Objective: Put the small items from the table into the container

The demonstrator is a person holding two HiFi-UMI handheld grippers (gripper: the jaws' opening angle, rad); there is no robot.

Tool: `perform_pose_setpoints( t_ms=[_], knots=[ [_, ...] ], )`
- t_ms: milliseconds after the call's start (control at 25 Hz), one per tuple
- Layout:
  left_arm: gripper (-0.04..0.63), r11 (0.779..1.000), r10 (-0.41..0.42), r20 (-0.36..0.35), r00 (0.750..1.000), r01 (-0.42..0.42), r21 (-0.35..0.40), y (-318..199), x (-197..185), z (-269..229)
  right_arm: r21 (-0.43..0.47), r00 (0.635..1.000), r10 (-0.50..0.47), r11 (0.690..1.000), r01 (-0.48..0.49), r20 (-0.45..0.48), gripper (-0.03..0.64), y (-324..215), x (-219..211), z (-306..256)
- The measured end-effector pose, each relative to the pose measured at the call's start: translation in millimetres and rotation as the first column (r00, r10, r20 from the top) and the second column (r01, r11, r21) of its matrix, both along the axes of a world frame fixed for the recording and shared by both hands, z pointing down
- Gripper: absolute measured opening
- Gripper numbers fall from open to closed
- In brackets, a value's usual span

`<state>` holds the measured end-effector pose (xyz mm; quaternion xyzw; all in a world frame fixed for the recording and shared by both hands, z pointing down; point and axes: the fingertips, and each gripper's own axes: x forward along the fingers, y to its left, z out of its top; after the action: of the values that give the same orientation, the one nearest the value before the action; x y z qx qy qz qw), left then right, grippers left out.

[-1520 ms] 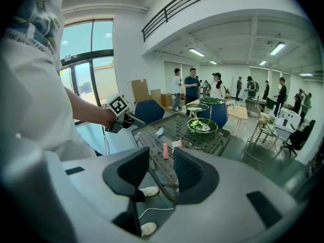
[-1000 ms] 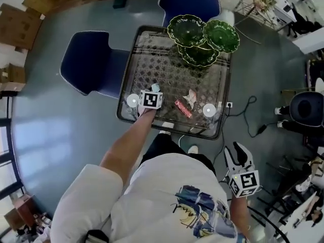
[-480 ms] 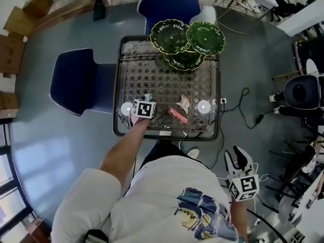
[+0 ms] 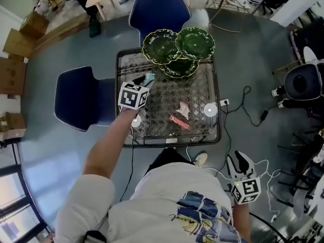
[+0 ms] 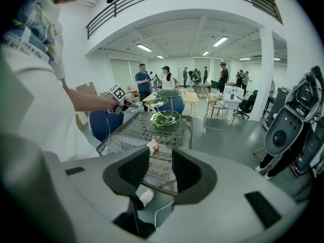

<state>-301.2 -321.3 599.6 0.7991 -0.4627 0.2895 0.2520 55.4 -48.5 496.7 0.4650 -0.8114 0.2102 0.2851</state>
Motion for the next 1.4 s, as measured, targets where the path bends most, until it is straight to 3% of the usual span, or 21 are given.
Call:
perform_pose_setpoints(
  t_ms=[240,440,720,920,1200,1400],
  knots=[
    [0.183,0.994,0.096,0.036,0.995,-0.097,0.051,-95.7,21.4,-32.9,-0.005,0.997,0.07,0.998,-0.07,-0.018,0.137,10.0,18.3,-2.8],
    [0.183,0.987,0.159,0.112,0.981,-0.161,0.008,-155.7,33.0,-11.2,-0.01,0.987,0.157,0.988,-0.157,-0.04,0.135,21.9,33.6,-5.6],
    [0.183,0.98,0.199,0.199,0.959,-0.19,-0.063,-187.7,35.4,13.6,-0.024,0.969,0.239,0.97,-0.24,-0.059,0.137,36.9,48.9,-11.3],
    [0.184,0.979,0.203,0.256,0.945,-0.192,-0.07,-192.1,38.5,25.1,-0.015,0.967,0.249,0.968,-0.251,-0.06,0.136,36.4,54.4,-10.1],
    [0.186,0.985,0.155,0.278,0.948,-0.169,0.028,-189.0,40.7,-3.2,0.012,0.981,0.179,0.984,-0.179,-0.078,0.136,26.9,53.3,-14.7],
    [0.186,0.978,0.088,0.215,0.973,-0.126,0.166,-151.0,36.6,-52.0,0.033,0.991,0.115,0.993,-0.113,-0.062,0.137,23.4,55.3,-12.1]
  ],
)
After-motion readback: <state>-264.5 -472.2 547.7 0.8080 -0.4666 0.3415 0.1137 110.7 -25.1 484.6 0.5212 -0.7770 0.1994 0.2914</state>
